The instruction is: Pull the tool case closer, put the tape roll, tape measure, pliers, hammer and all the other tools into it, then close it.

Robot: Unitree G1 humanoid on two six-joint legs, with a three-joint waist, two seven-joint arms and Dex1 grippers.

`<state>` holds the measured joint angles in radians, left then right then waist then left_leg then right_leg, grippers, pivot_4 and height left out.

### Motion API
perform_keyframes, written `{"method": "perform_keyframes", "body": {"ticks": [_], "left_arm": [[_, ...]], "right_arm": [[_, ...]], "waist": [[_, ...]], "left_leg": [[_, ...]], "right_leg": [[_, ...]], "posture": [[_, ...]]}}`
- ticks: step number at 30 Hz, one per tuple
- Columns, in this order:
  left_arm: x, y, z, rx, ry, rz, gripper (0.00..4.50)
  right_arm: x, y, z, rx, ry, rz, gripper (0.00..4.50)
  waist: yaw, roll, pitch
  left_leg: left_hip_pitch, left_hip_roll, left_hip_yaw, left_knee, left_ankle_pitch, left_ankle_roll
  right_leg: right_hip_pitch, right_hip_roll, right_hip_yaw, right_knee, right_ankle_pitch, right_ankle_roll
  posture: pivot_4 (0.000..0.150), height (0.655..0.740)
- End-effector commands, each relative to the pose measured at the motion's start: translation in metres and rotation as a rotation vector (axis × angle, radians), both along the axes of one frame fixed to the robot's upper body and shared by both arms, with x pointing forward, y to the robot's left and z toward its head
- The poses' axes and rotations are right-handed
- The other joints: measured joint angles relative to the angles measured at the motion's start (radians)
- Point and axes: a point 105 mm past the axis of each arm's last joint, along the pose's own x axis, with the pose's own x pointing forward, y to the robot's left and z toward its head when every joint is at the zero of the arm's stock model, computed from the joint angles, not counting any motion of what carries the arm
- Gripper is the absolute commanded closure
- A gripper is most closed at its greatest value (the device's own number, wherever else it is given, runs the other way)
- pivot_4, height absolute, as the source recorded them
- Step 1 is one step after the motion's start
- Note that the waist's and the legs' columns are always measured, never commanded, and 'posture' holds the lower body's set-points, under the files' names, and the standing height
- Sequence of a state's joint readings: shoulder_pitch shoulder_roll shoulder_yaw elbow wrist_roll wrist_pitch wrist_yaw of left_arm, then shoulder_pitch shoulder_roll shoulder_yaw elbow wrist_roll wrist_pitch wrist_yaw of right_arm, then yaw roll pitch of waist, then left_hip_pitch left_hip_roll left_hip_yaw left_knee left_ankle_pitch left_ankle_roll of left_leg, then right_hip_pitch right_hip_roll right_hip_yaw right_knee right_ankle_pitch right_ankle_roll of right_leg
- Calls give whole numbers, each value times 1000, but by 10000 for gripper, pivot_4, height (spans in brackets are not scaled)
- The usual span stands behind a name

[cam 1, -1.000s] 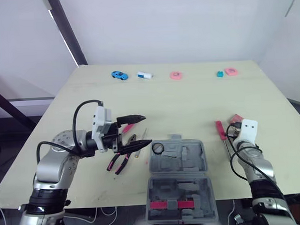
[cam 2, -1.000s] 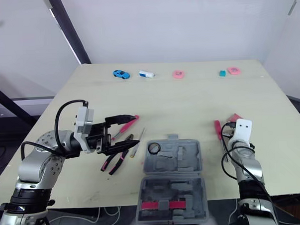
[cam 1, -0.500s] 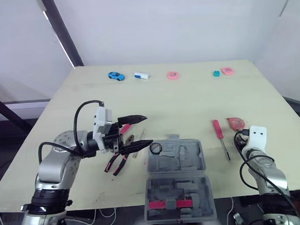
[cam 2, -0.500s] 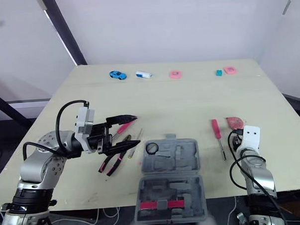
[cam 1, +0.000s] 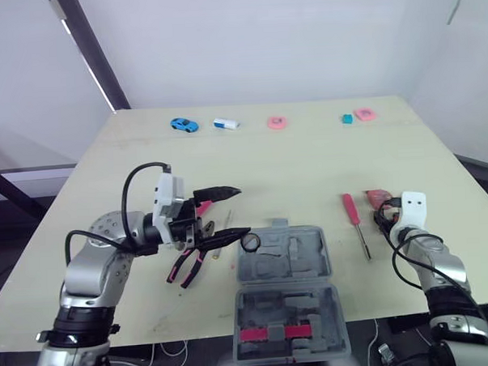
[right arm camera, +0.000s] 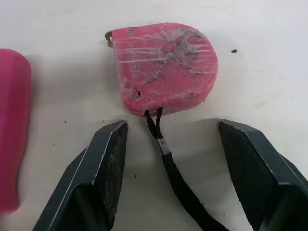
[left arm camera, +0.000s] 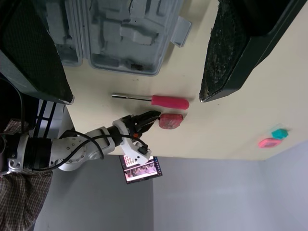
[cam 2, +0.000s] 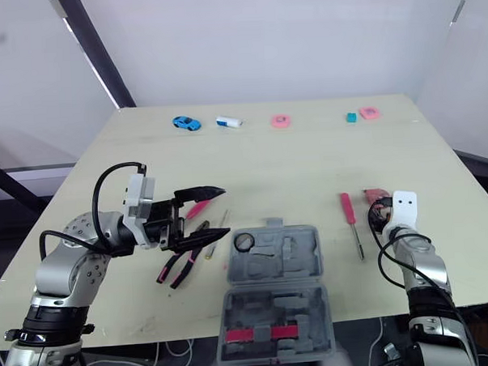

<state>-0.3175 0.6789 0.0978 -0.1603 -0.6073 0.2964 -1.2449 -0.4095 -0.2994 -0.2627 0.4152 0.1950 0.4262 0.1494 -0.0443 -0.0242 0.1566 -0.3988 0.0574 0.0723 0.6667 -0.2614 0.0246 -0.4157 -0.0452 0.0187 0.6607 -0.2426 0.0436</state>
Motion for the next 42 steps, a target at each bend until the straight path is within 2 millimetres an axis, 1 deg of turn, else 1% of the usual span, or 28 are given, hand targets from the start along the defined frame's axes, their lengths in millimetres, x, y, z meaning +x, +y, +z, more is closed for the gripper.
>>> {"method": "perform_keyframes", "body": {"ticks": [1,2,3,5,10,15,20,27,33,36,38,42], "left_arm": [[-2,-2,6,1,-37,-12,0],[-2,-2,6,1,-37,-11,0],[-2,-2,6,1,-37,-10,0],[-2,-2,6,0,-39,-9,0],[-2,-2,7,-2,-44,-12,0],[-2,-3,8,0,-41,-32,0],[-8,-6,7,33,-28,-112,0],[-26,-11,-2,132,5,-291,0],[-42,-23,-4,166,7,-423,0],[-44,-26,-2,164,0,-442,0],[-44,-27,-1,163,-4,-450,0],[-46,-28,0,158,-2,-464,0]], "right_arm": [[1,-2,-1,-2,-5,4,30649],[0,-2,-1,-4,-2,5,35741],[-1,-1,-2,-7,0,8,38003],[-2,1,-4,-11,2,14,44452],[-5,5,-7,-4,8,24,44452],[-12,9,-8,-7,13,44,44452],[-38,11,-13,-22,49,98,44452],[-81,25,-13,-22,102,175,44452],[-121,40,-11,-30,158,268,44452],[-136,45,-10,-30,187,303,44452],[-149,52,-10,-4,213,328,44452],[-165,57,-11,19,248,334,44452]], "waist": [[1,0,0],[1,0,0],[1,0,0],[2,0,0],[3,0,0],[5,0,0],[9,0,0],[11,0,0],[12,0,0],[17,0,0],[17,0,0],[26,0,0]], "left_leg": [[0,0,0,0,0,0],[0,0,0,0,0,0],[0,0,0,0,0,0],[0,0,0,0,0,0],[0,0,0,0,0,0],[0,0,0,0,0,0],[-1,0,0,0,0,0],[-1,0,-1,0,0,0],[-1,0,-1,0,0,0],[-1,0,-1,0,0,0],[-1,0,-1,0,0,0],[-1,0,-1,0,0,0]], "right_leg": [[0,0,0,0,0,0],[0,0,0,0,0,0],[0,0,0,0,0,0],[0,0,0,0,0,0],[0,0,0,0,0,0],[0,0,-1,0,0,0],[0,0,-2,0,0,0],[0,0,-2,0,0,0],[0,0,-2,0,-1,-1],[0,0,-2,-1,-3,-2],[0,0,-1,0,-3,-2],[0,0,-1,-1,-4,-1]], "posture": [[1500,7400],[1500,7400],[1500,7400],[1500,7400],[1500,7400],[1500,7400],[1500,7400],[1500,7400],[1500,7400],[1500,7400],[1500,7400],[1500,7400]]}}
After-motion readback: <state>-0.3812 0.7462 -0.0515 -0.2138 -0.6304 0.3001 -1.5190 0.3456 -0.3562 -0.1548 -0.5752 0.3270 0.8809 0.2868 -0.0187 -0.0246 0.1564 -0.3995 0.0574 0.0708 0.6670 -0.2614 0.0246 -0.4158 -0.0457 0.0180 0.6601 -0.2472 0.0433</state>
